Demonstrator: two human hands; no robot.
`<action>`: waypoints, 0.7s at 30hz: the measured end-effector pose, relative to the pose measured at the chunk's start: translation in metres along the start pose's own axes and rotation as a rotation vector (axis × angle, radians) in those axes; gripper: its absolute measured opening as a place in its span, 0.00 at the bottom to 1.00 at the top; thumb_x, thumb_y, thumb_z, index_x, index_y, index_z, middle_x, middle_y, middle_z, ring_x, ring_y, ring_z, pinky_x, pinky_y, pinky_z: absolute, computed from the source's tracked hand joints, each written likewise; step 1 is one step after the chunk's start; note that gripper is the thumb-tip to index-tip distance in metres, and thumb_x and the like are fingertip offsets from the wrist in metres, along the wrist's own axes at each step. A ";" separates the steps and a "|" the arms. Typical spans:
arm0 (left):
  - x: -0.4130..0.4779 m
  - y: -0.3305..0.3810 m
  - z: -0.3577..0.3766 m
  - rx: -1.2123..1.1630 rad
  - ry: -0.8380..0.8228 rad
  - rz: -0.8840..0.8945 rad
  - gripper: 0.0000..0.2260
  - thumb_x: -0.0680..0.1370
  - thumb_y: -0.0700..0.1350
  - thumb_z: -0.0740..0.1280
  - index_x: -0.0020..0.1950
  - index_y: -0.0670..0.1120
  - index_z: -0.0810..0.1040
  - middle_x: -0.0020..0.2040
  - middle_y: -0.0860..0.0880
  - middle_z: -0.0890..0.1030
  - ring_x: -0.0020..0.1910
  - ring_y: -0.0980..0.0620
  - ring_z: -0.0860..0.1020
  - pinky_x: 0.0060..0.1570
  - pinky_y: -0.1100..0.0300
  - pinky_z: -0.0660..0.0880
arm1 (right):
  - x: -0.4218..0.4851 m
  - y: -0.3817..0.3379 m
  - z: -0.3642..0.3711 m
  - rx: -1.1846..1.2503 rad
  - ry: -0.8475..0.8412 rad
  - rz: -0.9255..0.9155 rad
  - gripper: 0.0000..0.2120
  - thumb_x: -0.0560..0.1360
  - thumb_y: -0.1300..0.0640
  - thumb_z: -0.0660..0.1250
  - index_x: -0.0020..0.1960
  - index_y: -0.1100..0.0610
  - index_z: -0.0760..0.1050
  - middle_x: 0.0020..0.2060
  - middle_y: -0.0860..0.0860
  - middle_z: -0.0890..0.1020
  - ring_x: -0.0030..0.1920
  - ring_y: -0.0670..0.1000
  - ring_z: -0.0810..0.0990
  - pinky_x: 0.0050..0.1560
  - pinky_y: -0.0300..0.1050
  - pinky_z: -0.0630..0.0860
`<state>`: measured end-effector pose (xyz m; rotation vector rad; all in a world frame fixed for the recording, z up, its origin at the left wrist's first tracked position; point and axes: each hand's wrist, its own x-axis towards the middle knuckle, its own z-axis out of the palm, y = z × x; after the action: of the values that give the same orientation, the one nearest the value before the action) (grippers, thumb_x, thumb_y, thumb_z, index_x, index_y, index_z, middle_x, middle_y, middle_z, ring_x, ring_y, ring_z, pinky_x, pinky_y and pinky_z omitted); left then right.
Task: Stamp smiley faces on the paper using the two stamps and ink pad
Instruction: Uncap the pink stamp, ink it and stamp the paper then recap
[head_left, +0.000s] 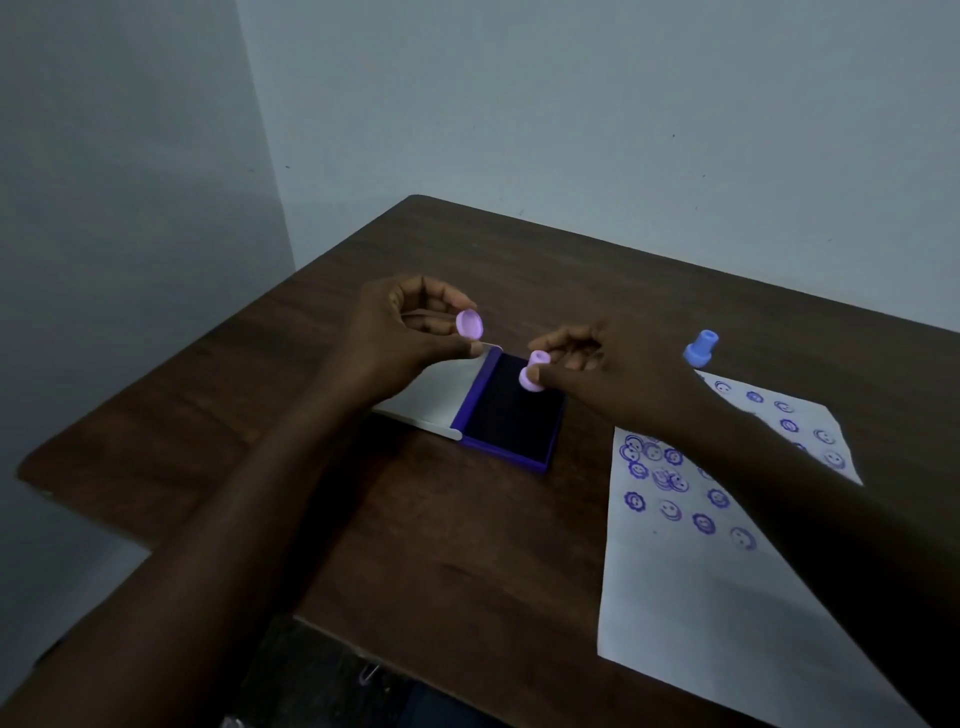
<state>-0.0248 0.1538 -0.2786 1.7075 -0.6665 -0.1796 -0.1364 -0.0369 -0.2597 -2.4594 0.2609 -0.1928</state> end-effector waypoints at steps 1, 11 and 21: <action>0.000 0.000 0.000 0.003 0.005 -0.006 0.14 0.69 0.34 0.78 0.52 0.43 0.81 0.45 0.53 0.85 0.39 0.65 0.85 0.39 0.71 0.79 | 0.000 0.000 0.001 -0.040 -0.002 -0.013 0.07 0.74 0.49 0.72 0.52 0.46 0.82 0.36 0.42 0.82 0.35 0.36 0.78 0.36 0.26 0.71; 0.001 -0.002 -0.002 0.025 0.022 -0.036 0.16 0.69 0.33 0.77 0.54 0.44 0.81 0.50 0.49 0.85 0.49 0.56 0.85 0.48 0.64 0.83 | -0.001 0.002 0.007 -0.185 0.024 -0.073 0.05 0.74 0.47 0.72 0.49 0.45 0.81 0.31 0.40 0.77 0.33 0.29 0.74 0.35 0.20 0.66; 0.002 -0.004 0.000 0.054 0.000 -0.041 0.16 0.69 0.34 0.77 0.55 0.44 0.82 0.52 0.49 0.86 0.50 0.56 0.85 0.49 0.63 0.83 | 0.006 0.005 0.012 -0.275 -0.022 -0.121 0.08 0.74 0.51 0.71 0.53 0.50 0.82 0.48 0.46 0.83 0.44 0.41 0.76 0.39 0.28 0.64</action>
<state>-0.0216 0.1534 -0.2818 1.7739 -0.6418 -0.1921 -0.1289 -0.0353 -0.2715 -2.7510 0.1358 -0.1922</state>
